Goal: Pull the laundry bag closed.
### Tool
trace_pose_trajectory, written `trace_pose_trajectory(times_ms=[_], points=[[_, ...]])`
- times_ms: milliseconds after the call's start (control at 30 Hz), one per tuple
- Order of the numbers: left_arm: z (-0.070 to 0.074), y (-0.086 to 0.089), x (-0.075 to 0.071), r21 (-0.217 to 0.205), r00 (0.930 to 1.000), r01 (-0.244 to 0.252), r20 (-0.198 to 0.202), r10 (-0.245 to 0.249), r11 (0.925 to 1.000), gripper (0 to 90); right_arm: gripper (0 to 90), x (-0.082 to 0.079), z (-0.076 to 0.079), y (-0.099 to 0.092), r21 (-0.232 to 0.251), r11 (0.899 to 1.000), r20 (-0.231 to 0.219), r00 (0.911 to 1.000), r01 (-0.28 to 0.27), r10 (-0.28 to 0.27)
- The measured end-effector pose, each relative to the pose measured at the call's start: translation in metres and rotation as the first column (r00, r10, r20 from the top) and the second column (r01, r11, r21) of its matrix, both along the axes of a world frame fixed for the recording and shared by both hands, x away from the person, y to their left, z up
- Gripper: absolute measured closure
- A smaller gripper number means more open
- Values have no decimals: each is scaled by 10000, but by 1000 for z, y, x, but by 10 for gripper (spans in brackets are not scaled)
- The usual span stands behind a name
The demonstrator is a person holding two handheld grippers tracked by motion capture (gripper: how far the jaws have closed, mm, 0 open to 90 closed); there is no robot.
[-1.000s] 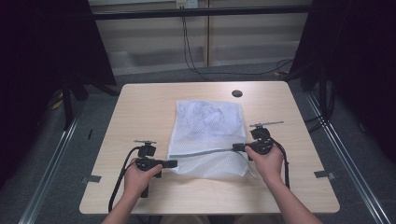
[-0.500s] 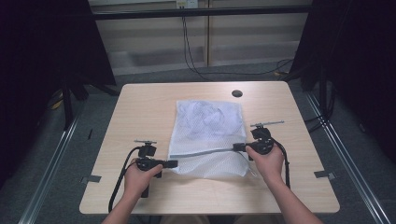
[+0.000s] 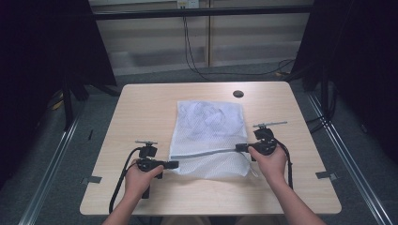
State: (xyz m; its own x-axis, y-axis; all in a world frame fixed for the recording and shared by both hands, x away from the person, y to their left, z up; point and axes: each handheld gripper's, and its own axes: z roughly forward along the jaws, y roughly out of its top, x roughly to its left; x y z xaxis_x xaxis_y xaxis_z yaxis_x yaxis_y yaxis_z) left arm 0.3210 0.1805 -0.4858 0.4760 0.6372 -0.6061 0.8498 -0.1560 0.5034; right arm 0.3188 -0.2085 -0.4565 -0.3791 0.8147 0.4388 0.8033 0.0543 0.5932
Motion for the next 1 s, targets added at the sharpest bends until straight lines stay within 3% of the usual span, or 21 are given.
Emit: trace_pose_trajectory(times_ms=[1000], points=[[0,0,0,129,10000,19,-57,-18,9999,891,868,-2,-2,-4,0,10000,-53,10000,16,-16]])
